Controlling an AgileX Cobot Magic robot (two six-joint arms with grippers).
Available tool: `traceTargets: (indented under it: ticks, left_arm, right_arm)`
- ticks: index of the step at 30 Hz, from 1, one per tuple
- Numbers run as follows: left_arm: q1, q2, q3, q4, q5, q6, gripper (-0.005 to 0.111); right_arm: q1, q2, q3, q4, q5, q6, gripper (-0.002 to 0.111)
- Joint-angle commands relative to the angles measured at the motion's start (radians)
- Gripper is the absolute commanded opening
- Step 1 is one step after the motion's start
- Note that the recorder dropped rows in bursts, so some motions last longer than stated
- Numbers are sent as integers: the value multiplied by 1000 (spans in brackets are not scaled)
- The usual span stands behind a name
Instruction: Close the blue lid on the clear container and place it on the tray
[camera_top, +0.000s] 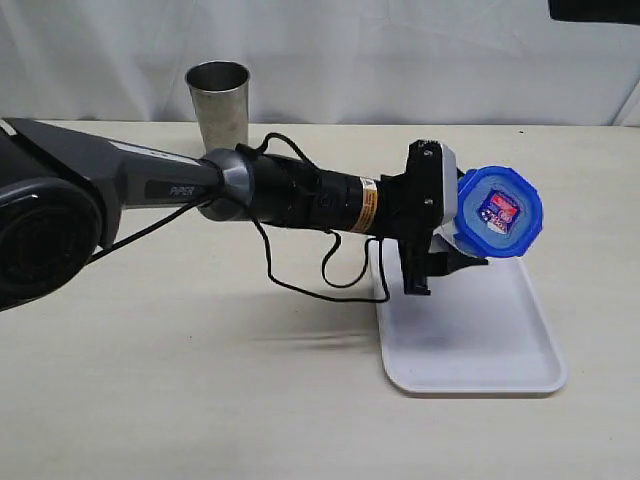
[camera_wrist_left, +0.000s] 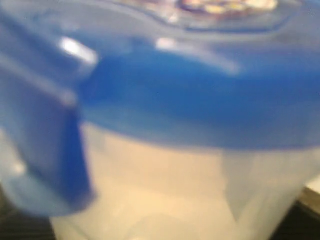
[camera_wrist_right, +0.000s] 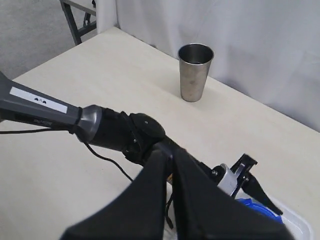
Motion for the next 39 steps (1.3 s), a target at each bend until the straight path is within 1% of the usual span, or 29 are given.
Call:
traceTargets:
  ticks: [1,4,7,10,25,27,29,31,32,34,35,37,38,39]
  left_arm:
    - [-31,-36,-11,23,287,364,0]
    - [-55,-36,-11,23,399,639,0]
    - [-72,-36,-11,23,464,876,0]
    - [-81,-36,-11,21,521,1029,0]
    - [-82,-36,-11,13,503,1040,0]
    - [-83,-36,-11,-55,476,971,0]
    - [-83,-43,-11,-184,416,841,0]
    - [-78,-50,-11,-243,347,687,0]
    - [-70,-55,-11,-247,285,571,0]
    - [-45,-57,-11,-231,111,292,0]
    - [-25,-57,-11,-210,-43,137,0]
    - [11,-57,-11,-192,-221,-94,0]
    - [25,-57,-11,-190,-270,-187,0]
    - [34,-57,-11,-190,-288,-255,0]
  right_arm:
    - [1,-24,5,2,-13,2,5]
    - [1,-44,5,2,-13,2,5]
    - [1,-81,5,2,-12,2,5]
    - [1,-102,5,2,-12,2,5]
    - [1,-151,9,4,-3,2,5]
    - [1,-151,9,4,-3,2,5]
    - [1,-151,9,4,-3,2,5]
    - [1,-151,9,4,-3,2,5]
    - [1,-151,9,4,-3,2,5]
    - [1,-151,9,4,-3,2,5]
    - [1,-151,9,4,-3,2,5]
    - [1,-151,17,4,-10,2,5]
    - [1,-151,18,4,-10,2,5]
    - [1,-151,22,4,-10,2,5]
